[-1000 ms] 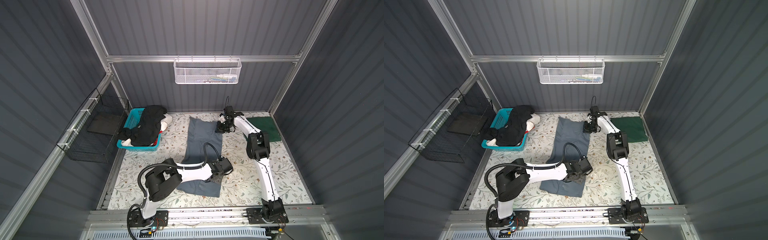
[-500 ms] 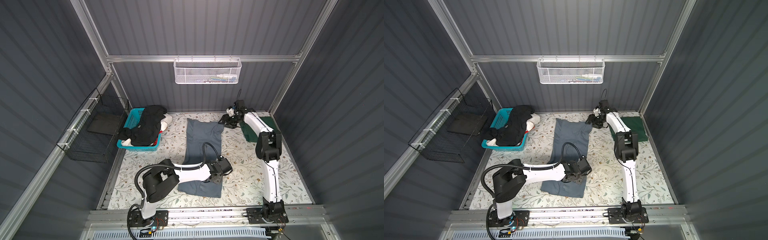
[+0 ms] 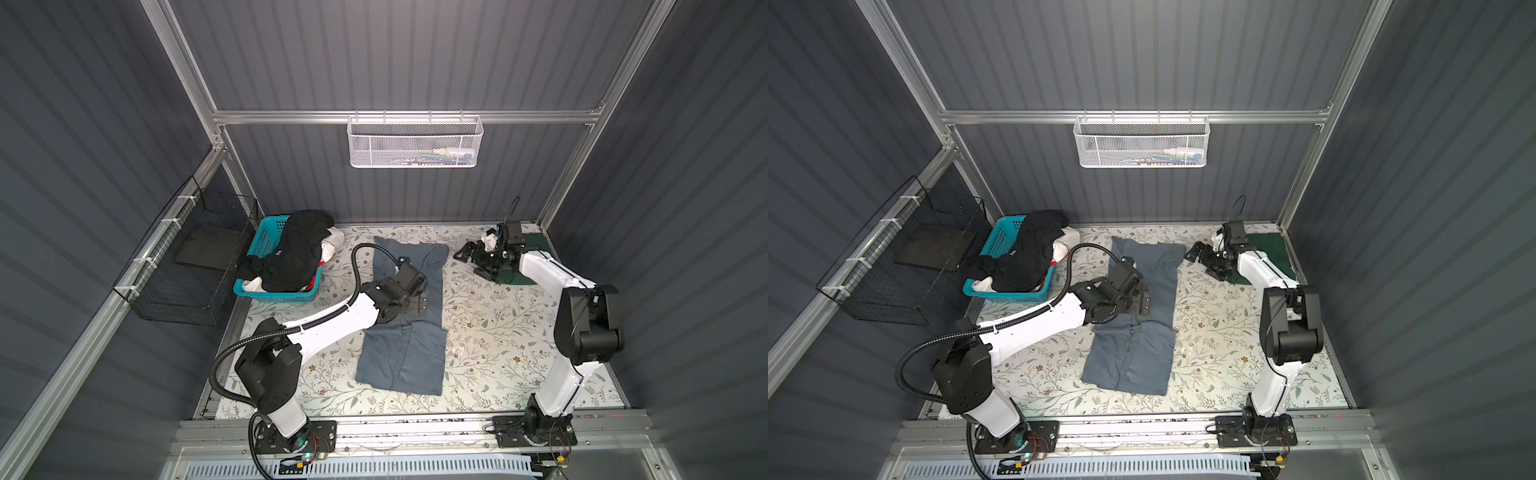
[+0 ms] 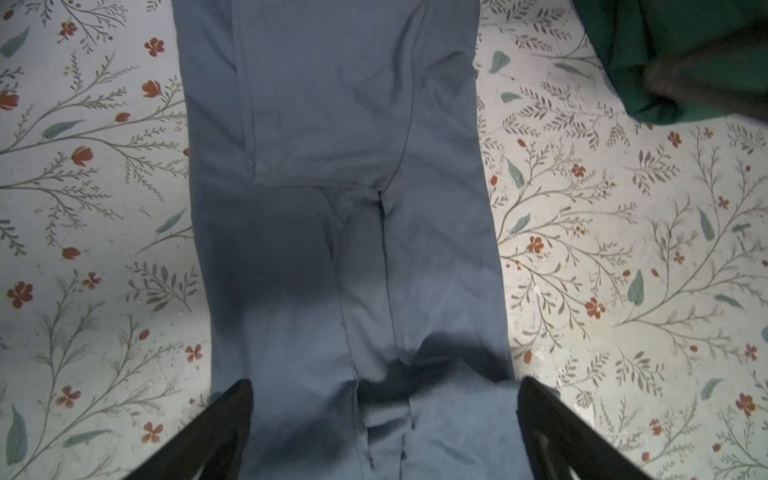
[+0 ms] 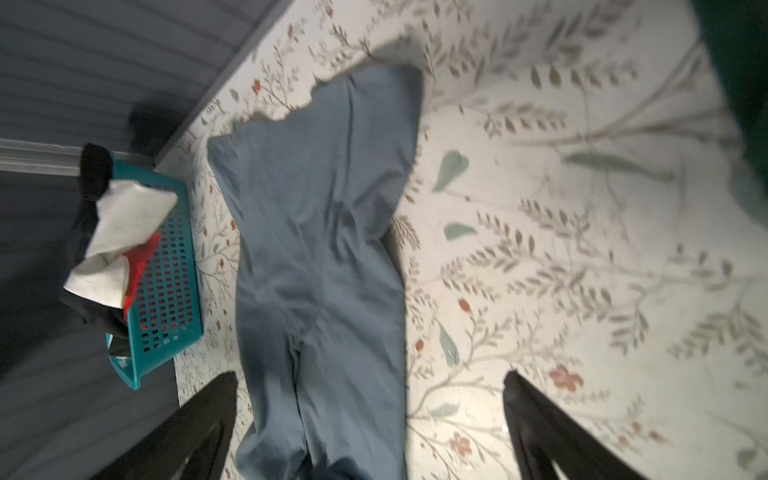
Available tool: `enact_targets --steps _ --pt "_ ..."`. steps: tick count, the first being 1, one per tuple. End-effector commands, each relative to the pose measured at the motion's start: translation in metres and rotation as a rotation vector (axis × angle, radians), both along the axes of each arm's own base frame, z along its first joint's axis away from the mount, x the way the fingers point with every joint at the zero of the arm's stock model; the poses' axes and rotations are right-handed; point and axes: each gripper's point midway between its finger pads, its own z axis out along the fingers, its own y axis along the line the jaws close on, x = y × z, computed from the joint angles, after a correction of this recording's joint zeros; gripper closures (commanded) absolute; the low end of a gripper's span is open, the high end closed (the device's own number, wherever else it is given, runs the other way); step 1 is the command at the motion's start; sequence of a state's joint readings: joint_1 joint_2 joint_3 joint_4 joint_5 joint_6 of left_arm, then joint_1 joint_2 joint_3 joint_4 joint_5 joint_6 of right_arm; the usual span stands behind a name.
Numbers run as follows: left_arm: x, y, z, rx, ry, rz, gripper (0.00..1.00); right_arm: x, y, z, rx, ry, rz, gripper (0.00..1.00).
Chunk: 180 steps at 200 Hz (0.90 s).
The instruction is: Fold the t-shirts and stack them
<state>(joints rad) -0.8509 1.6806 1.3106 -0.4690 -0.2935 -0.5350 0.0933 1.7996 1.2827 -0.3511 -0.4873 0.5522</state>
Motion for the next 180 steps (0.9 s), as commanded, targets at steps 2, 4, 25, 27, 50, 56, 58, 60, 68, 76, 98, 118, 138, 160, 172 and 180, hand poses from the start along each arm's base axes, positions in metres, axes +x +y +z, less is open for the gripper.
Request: enact_targets --steps 2,4,25,27,50,56,58,60,68,76,98,118,138,160,172,180 --pt "0.03 -0.008 0.0 -0.014 -0.015 -0.016 0.01 -0.034 0.002 -0.018 0.032 0.04 -0.017 0.01" --pt "0.033 -0.008 -0.001 -0.013 -0.018 -0.015 0.01 -0.038 0.002 -0.02 0.03 0.044 -0.018 0.01" --pt "0.062 -0.015 -0.011 -0.034 -0.011 -0.012 0.01 -0.073 -0.002 -0.035 0.002 0.071 -0.022 0.01" --pt "0.064 -0.015 -0.014 -0.034 -0.007 -0.012 0.01 -0.076 -0.002 -0.036 -0.001 0.074 -0.021 0.01" --pt "0.083 -0.023 -0.032 0.017 0.006 -0.037 0.01 -0.107 -0.006 -0.043 -0.039 0.094 -0.016 0.01" --pt "0.086 -0.025 -0.036 0.034 0.007 -0.048 0.01 -0.114 -0.007 -0.045 -0.044 0.097 -0.019 0.01" --pt "0.087 -0.026 -0.039 0.04 0.01 -0.051 0.0 -0.116 -0.008 -0.045 -0.045 0.096 -0.021 0.01" --pt "0.088 -0.027 -0.041 0.048 0.013 -0.051 0.01 -0.117 -0.009 -0.044 -0.047 0.094 -0.024 0.01" --pt "0.094 -0.028 -0.048 0.073 0.019 -0.046 0.0 -0.124 -0.011 -0.045 -0.054 0.093 -0.031 0.01" --pt "0.098 -0.032 -0.055 0.083 0.027 -0.056 0.01 -0.13 -0.014 -0.046 -0.065 0.089 -0.04 0.01" --pt "0.108 -0.043 -0.073 0.121 0.058 -0.077 0.01 -0.143 -0.021 -0.048 -0.093 0.096 -0.063 0.01" --pt "0.116 -0.051 -0.081 0.126 0.062 -0.094 0.01 -0.152 -0.023 -0.049 -0.093 0.112 -0.075 0.01" --pt "0.126 -0.05 -0.092 0.182 0.073 -0.073 0.0 -0.16 -0.024 -0.047 -0.09 0.107 -0.096 0.01" --pt "0.133 -0.048 -0.114 0.236 0.122 -0.067 0.0 -0.164 -0.032 -0.045 -0.125 0.089 -0.125 0.01" --pt "0.135 -0.053 -0.124 0.233 0.143 -0.086 0.0 -0.167 -0.033 -0.044 -0.134 0.09 -0.119 0.01" --pt "0.137 -0.055 -0.13 0.227 0.154 -0.095 0.0 -0.168 -0.033 -0.043 -0.141 0.091 -0.117 0.01"
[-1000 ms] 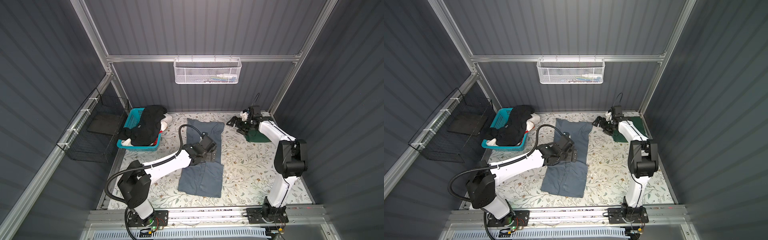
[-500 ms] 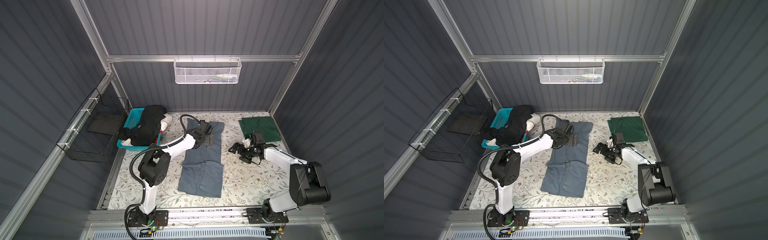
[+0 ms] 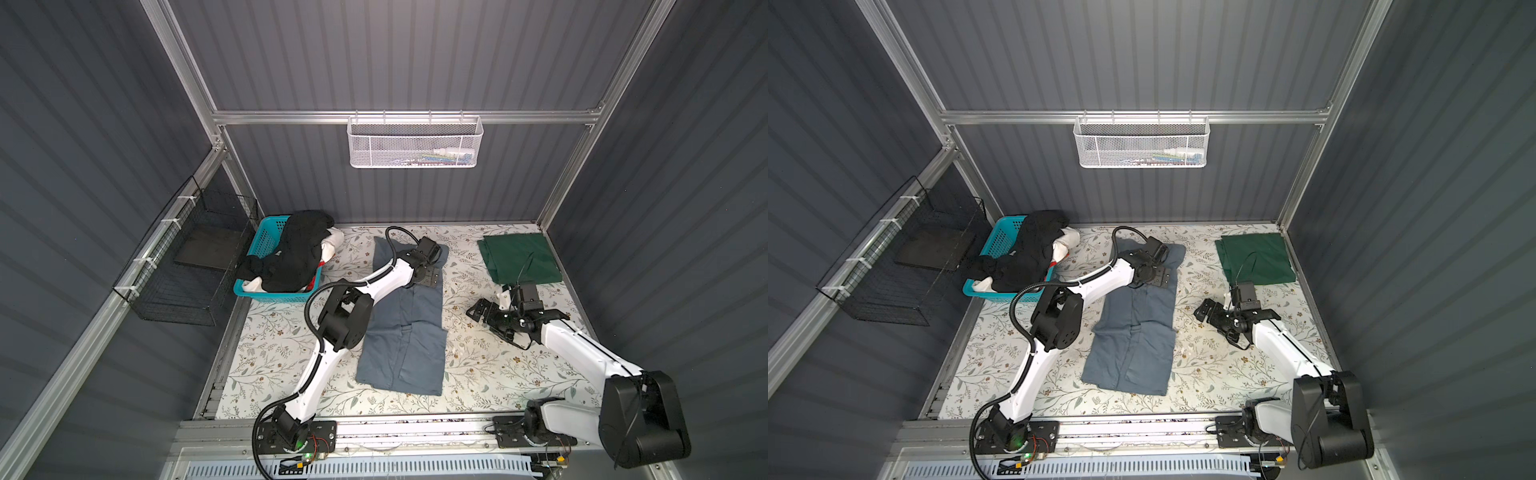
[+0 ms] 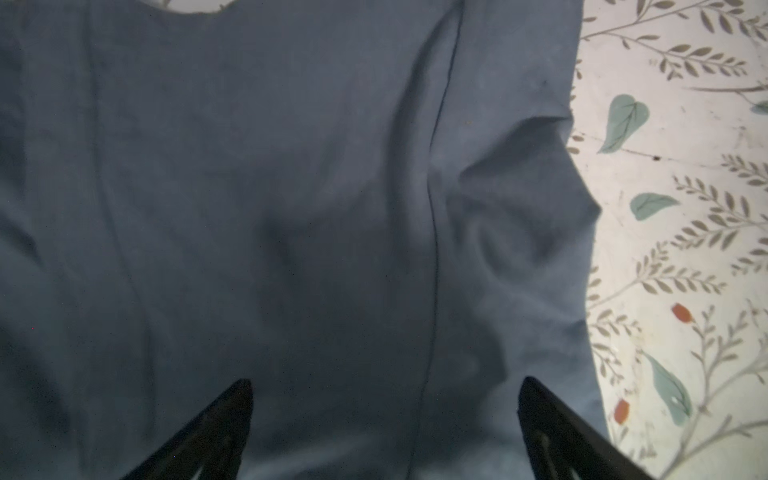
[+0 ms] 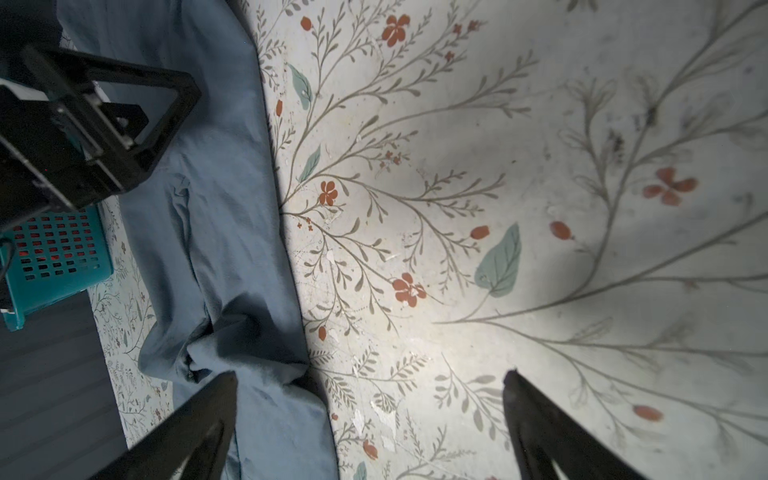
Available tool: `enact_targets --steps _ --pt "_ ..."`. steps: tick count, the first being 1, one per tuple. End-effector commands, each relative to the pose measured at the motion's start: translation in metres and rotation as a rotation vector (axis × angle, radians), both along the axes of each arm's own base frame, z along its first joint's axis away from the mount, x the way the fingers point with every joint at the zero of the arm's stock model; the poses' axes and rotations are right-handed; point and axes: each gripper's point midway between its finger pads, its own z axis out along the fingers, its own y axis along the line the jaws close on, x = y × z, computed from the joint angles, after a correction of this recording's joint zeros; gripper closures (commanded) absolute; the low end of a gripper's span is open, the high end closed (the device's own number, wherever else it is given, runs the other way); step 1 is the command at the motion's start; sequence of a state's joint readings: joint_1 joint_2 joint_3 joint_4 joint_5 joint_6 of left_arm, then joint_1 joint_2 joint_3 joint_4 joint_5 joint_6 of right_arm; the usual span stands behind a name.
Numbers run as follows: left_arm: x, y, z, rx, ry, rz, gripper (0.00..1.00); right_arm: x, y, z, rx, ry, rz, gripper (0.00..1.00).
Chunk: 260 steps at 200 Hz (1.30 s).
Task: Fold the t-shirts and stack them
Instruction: 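Move both grippers to the shirt's near end, one at each side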
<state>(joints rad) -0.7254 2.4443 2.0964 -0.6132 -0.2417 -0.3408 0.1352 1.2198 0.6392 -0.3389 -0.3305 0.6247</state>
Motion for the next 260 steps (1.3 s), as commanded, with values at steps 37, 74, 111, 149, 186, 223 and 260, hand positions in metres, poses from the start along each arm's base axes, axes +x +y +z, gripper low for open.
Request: enact_targets --steps 37,74,111,149,186,223,260 --pt "0.013 0.007 -0.039 0.01 0.101 -0.028 0.0 -0.02 -0.007 -0.007 -0.053 0.052 -0.013 0.01" --pt "0.042 0.017 -0.046 -0.035 0.097 -0.018 0.0 -0.022 -0.005 -0.012 -0.047 0.069 -0.014 0.01" --pt "0.072 0.022 -0.046 -0.077 0.057 -0.056 0.0 -0.019 -0.002 -0.014 -0.04 0.08 -0.004 0.01" --pt "0.087 0.009 -0.039 -0.109 -0.01 -0.195 0.0 -0.017 0.003 -0.014 -0.045 0.08 0.01 0.01" --pt "0.102 -0.005 -0.01 -0.125 -0.149 -0.298 0.0 -0.018 0.011 -0.02 -0.039 0.102 0.033 0.01" --pt "0.106 -0.013 0.02 -0.155 -0.227 -0.342 0.0 -0.018 0.016 -0.018 -0.041 0.095 0.048 0.01" --pt "0.101 0.001 0.054 -0.136 -0.271 -0.287 0.0 -0.019 0.02 -0.012 -0.049 0.066 0.059 0.01"
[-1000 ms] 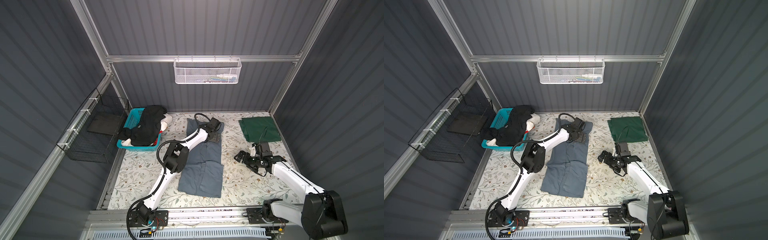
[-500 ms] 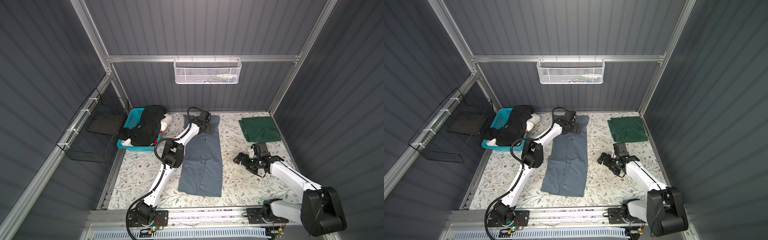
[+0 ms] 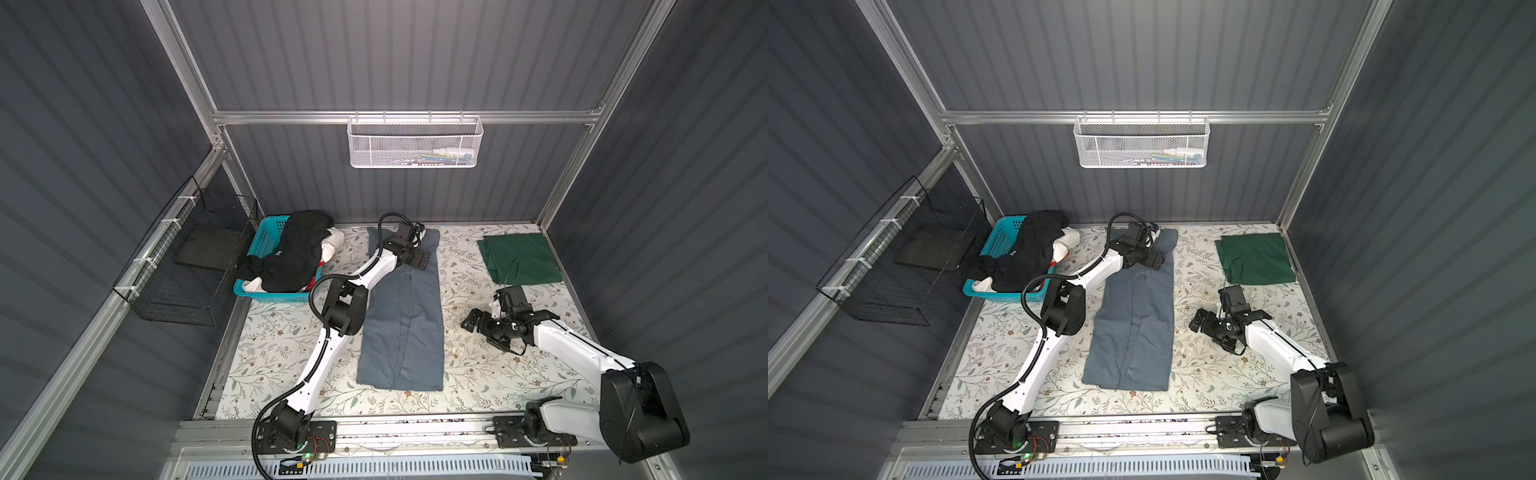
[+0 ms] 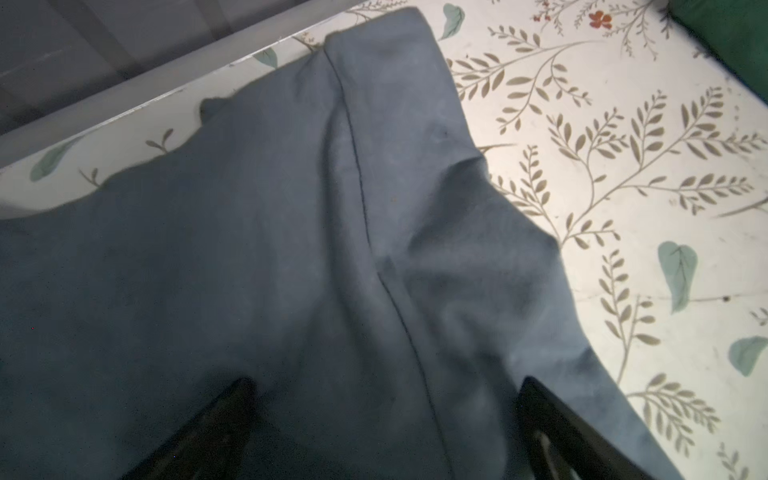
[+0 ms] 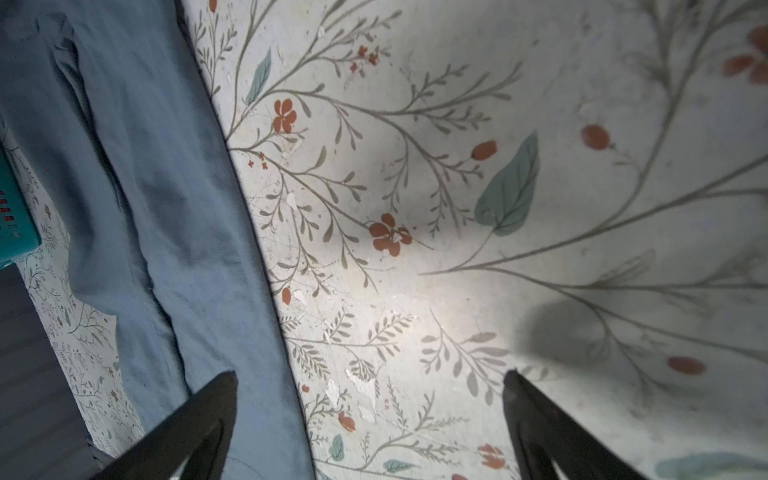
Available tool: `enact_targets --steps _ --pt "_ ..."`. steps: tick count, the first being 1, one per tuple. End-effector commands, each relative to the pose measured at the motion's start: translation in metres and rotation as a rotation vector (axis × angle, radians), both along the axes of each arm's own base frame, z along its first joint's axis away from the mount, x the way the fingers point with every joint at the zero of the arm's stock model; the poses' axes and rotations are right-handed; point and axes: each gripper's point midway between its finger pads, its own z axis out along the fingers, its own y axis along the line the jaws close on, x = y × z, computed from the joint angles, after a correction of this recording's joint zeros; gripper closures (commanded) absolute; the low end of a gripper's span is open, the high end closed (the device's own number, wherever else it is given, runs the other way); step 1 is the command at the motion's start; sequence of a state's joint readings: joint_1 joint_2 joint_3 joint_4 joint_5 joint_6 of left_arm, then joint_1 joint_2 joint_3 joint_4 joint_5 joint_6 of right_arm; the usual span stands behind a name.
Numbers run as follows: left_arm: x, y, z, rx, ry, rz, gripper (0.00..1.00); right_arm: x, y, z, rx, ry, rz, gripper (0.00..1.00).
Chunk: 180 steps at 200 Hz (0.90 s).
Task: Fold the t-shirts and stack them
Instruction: 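Move both grippers to the shirt's near end, one at each side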
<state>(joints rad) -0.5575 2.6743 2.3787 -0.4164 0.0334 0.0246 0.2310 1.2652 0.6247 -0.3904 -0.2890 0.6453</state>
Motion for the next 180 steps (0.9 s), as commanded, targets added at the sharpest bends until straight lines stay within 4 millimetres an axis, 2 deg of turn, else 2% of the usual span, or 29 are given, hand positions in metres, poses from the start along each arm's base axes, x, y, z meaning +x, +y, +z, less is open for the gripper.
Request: enact_targets --steps 1,37,58,94,122,124,126,148,151,159,180 --pt "-0.001 0.002 0.059 -0.022 -0.088 0.007 0.0 0.005 0.003 0.013 0.0 -0.044 0.002 0.01" --pt "-0.027 0.012 0.101 -0.006 -0.145 0.028 0.0 -0.007 0.006 0.021 -0.016 -0.041 0.009 0.01" --pt "-0.047 0.027 0.121 -0.041 -0.151 0.108 0.0 -0.017 0.009 0.024 -0.008 -0.039 0.013 0.01" --pt "-0.099 0.053 0.137 -0.139 -0.12 0.198 0.0 -0.032 0.016 0.026 0.016 -0.061 0.016 0.01" --pt "-0.139 0.077 0.153 -0.118 -0.116 0.257 0.0 -0.041 0.026 0.025 0.023 -0.048 0.037 0.03" --pt "-0.145 0.082 0.142 -0.095 -0.098 0.263 0.0 -0.042 0.026 0.025 0.023 -0.047 0.041 0.03" --pt "-0.149 0.085 0.14 -0.085 -0.092 0.268 0.0 -0.042 0.028 0.025 0.024 -0.047 0.045 0.03" --pt "-0.185 0.119 0.143 -0.041 -0.086 0.341 0.0 -0.049 0.037 0.025 0.013 -0.041 0.078 0.07" --pt "-0.191 0.124 0.138 -0.033 -0.074 0.348 0.0 -0.05 0.039 0.025 0.014 -0.043 0.083 0.07" --pt "-0.204 0.137 0.141 -0.04 -0.071 0.372 0.0 -0.053 0.042 0.024 0.013 -0.04 0.095 0.08" --pt "-0.236 0.166 0.133 -0.041 -0.031 0.427 0.0 -0.058 0.052 0.023 0.019 -0.032 0.117 0.11"
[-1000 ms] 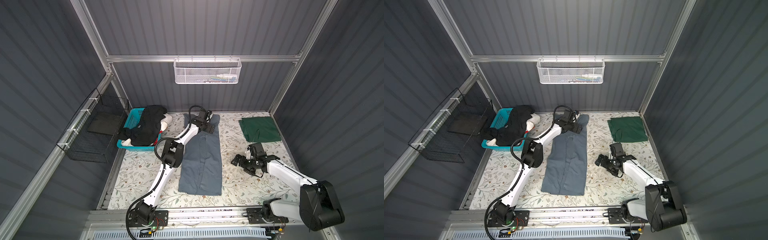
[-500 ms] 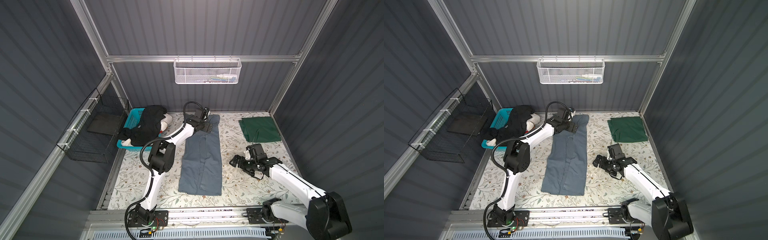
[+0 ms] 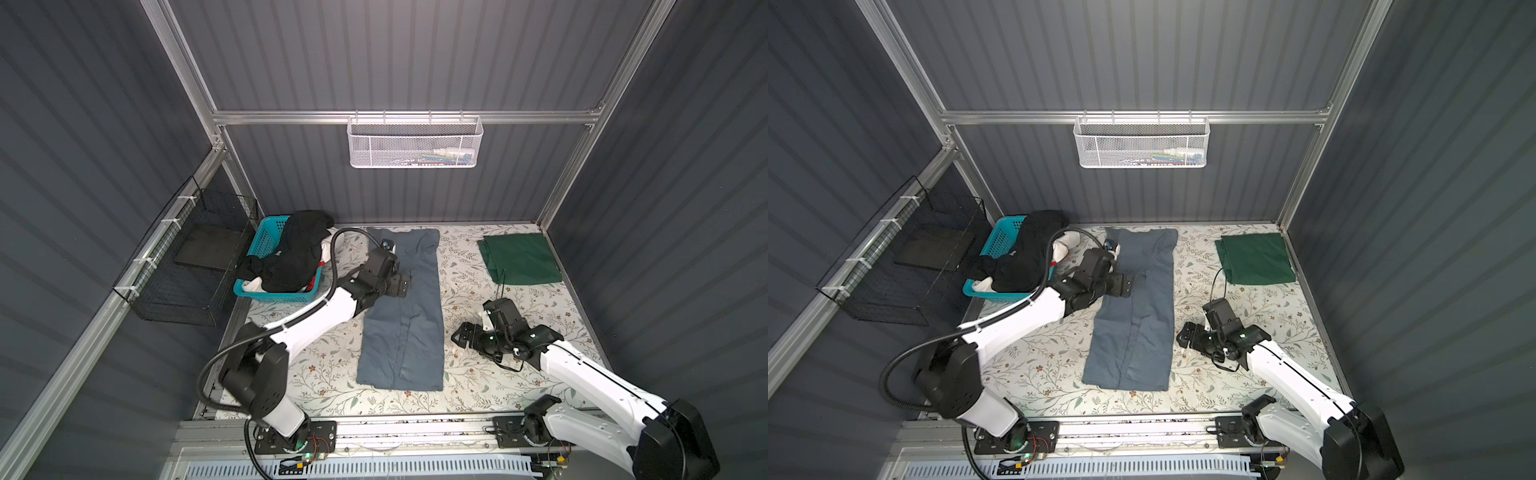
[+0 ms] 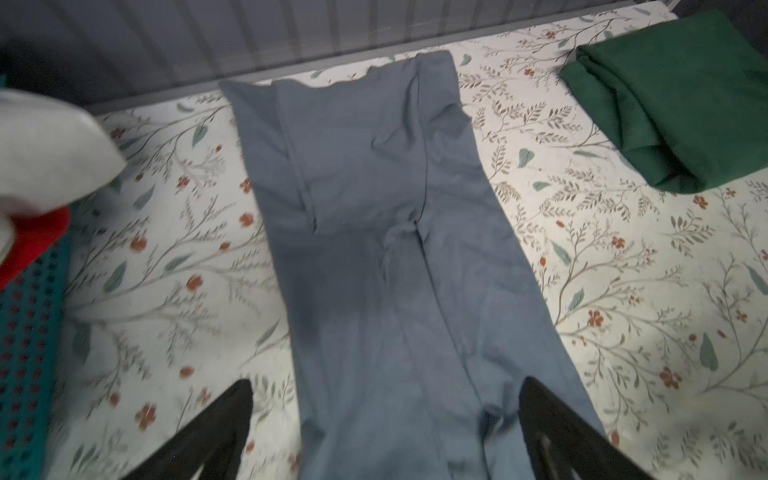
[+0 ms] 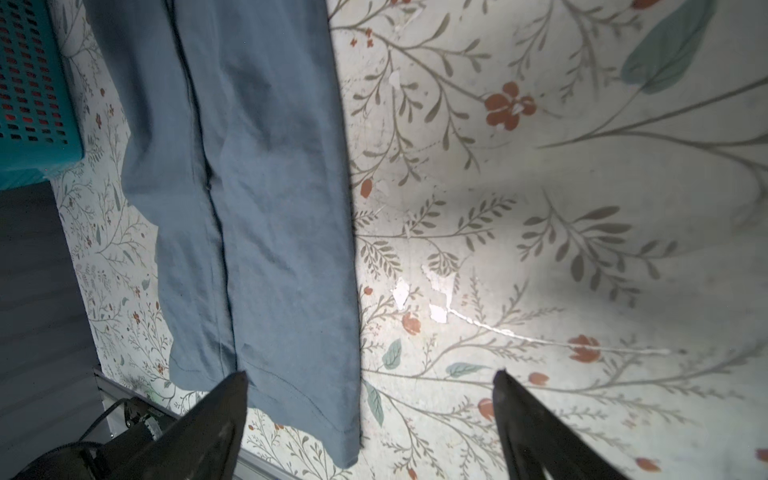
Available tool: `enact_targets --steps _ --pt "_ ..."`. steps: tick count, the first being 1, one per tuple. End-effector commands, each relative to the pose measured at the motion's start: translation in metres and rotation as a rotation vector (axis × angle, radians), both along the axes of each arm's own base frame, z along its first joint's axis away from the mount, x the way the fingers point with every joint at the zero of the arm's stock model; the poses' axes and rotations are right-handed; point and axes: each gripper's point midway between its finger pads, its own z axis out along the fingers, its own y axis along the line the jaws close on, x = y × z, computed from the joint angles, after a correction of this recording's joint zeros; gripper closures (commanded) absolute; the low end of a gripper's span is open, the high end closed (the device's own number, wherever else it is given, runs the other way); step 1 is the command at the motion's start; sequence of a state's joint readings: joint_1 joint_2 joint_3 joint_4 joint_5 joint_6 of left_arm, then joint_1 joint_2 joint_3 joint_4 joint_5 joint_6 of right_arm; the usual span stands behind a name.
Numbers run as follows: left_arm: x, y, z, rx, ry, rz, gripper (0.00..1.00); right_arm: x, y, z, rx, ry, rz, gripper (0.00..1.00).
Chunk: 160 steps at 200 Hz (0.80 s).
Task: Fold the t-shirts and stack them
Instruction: 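Move both grippers to the shirt's near end, one at each side, then lower both grippers and pinch the near end of the shirt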
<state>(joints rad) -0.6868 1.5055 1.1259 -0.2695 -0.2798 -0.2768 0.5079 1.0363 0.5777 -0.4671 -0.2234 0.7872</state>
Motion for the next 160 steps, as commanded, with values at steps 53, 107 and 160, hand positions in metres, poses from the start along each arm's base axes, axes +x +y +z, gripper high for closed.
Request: enact_targets --steps 53,107,160 --pt "-0.093 0.08 -0.045 -0.001 0.227 0.183 0.0 -0.018 0.02 -0.011 0.003 0.053 0.031 0.26" --pt "-0.149 0.086 -0.081 -0.102 0.416 0.158 0.0 -0.026 0.028 -0.013 0.033 0.058 0.043 0.39" --pt "-0.181 0.091 -0.105 -0.182 0.507 0.156 0.03 -0.034 0.037 -0.024 0.023 0.063 0.083 0.42"
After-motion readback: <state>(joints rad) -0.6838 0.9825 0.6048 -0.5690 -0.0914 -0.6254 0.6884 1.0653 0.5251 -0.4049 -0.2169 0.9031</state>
